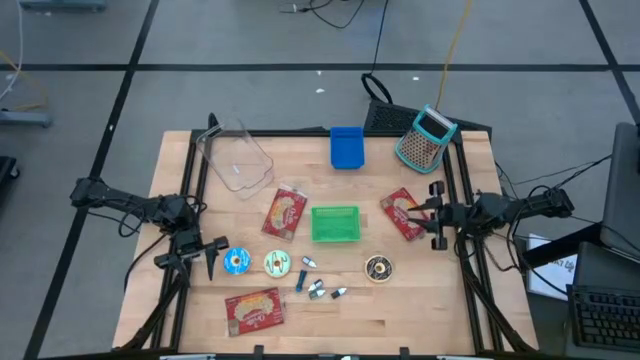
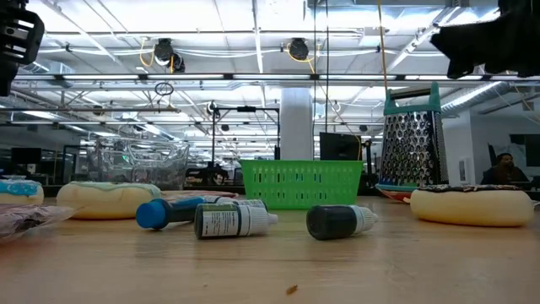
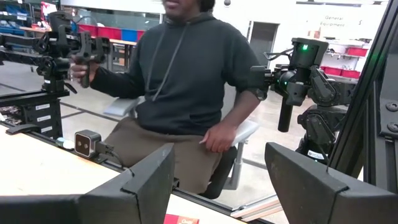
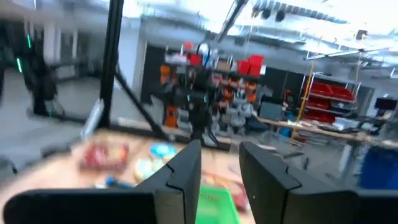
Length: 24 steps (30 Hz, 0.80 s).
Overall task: Pick & Place Food Item
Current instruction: Put the top right red popcorn bag into the transparent bin
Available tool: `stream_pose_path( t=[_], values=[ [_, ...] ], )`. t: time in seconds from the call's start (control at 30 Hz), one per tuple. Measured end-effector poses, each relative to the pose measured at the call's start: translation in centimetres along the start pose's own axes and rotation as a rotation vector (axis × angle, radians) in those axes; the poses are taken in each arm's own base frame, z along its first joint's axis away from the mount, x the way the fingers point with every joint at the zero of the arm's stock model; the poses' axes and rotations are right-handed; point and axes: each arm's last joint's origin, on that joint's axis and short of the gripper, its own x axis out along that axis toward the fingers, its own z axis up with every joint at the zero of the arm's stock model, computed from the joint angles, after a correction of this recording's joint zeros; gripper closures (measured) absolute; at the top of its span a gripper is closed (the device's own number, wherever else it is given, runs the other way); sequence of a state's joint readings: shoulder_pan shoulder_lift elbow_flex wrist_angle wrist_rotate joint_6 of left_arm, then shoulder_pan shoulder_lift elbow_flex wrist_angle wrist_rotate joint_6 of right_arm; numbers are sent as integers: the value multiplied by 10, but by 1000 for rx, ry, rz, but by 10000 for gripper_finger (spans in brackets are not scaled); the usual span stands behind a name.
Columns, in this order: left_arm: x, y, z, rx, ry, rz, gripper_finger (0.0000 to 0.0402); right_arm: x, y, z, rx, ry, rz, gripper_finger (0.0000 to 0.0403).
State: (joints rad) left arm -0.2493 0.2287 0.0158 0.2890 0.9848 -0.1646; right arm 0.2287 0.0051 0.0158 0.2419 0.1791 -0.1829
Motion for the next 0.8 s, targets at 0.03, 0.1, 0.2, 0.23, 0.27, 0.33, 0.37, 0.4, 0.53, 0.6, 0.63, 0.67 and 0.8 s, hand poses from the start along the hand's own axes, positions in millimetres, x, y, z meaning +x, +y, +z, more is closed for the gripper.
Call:
stream_pose_path(
  t=[0.03, 0.1, 0.2, 0.23, 0.27, 0.33, 0.37, 0.4, 0.53, 0.6, 0.63, 0.67, 0.8],
  values=[
    [0, 0, 0, 0, 0, 0, 149, 0, -1, 3, 59, -28, -5, 300],
    [0, 0, 0, 0, 0, 0, 149, 0, -1, 7, 197, -71, -7, 300],
    [0, 0, 0, 0, 0, 0, 149, 0, -2, 8, 327, -88, -5, 300],
    [0, 0, 0, 0, 0, 0, 149, 0, -2, 9, 336, -89, -4, 300],
    [0, 0, 0, 0, 0, 0, 149, 0, -2, 9, 332, -89, -6, 300],
    [0, 0, 0, 0, 0, 0, 149, 0, -2, 8, 292, -89, -9, 300],
    [0, 0, 0, 0, 0, 0, 149, 0, -2, 9, 264, -89, -14, 300],
    [0, 0, 0, 0, 0, 0, 149, 0, -2, 9, 239, -93, -29, 300],
    [0, 0, 0, 0, 0, 0, 149, -1, -5, 9, 264, -98, -123, 300],
    [0, 0, 0, 0, 0, 0, 149, 0, -6, 9, 324, -94, -152, 300],
    [0, 0, 0, -1, 0, 0, 149, 0, -6, 9, 335, -96, -169, 300],
    [0, 0, 0, 0, 0, 0, 149, 1, -7, 9, 349, -101, -187, 300],
    [0, 0, 0, 0, 0, 0, 149, 6, -6, 5, 431, -65, -214, 295]
  ],
)
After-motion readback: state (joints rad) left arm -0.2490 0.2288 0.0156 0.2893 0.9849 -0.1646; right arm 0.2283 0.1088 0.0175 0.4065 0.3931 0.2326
